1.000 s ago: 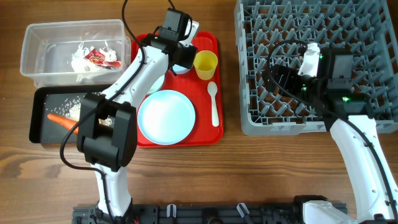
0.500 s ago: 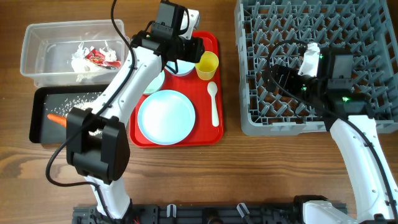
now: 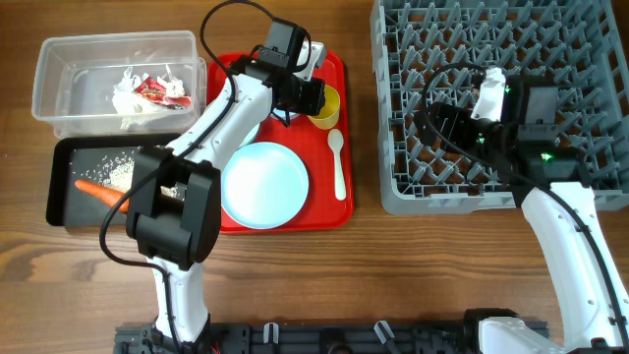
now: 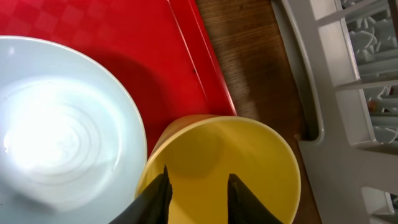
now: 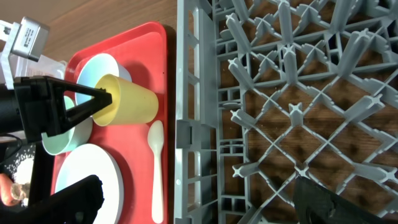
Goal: Sort waste into correct bins and load items into the dishwasher rack
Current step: 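Reach the left gripper to the yellow cup and grasp it, then lift the yellow cup with the left gripper toward the rack, then pass the yellow cup from the left gripper to the right gripper, then lower the yellow cup into the rack with the right gripper and release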
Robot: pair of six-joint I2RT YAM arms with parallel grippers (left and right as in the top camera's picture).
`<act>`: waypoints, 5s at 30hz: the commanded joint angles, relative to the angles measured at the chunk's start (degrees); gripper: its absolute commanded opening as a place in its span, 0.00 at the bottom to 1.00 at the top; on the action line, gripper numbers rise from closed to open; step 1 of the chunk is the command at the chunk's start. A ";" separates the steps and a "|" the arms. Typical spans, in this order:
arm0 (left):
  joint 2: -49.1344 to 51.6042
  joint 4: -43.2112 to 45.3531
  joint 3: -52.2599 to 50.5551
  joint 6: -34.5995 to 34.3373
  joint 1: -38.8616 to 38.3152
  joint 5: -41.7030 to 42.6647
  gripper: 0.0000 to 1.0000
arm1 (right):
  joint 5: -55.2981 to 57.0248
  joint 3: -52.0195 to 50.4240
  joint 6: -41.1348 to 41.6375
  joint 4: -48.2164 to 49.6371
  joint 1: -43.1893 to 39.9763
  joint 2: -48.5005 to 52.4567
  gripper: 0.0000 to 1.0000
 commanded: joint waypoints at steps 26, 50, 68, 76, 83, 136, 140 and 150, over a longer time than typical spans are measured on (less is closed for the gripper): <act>1.55 1.75 2.03 -3.91 -1.51 -12.09 0.20 | -0.02 -0.15 0.24 -0.09 -0.13 0.55 1.00; -10.75 1.97 2.21 -6.91 9.53 21.31 0.04 | -18.05 -0.13 0.87 10.69 -0.13 -0.90 1.00; -13.57 8.79 2.21 -6.91 15.37 71.08 0.04 | -42.51 -0.13 1.97 48.76 5.79 3.52 1.00; -13.57 9.73 2.21 -8.20 13.33 72.59 0.04 | -42.29 -0.13 2.16 51.10 9.27 5.38 0.98; -13.57 11.06 2.21 -8.17 13.11 72.48 0.04 | -41.83 -0.13 3.10 52.89 11.26 5.68 0.84; -13.55 -4.15 2.08 -8.15 13.51 24.46 0.27 | 6.27 13.77 -11.74 -13.97 -7.13 -2.58 0.64; -13.55 -5.03 2.08 -8.15 13.51 23.93 0.27 | 8.59 13.77 -10.03 -18.73 -7.13 -1.29 0.64; -13.25 -7.58 2.03 -8.17 13.49 16.00 0.25 | 13.53 13.92 -8.37 -33.09 -5.16 4.59 0.64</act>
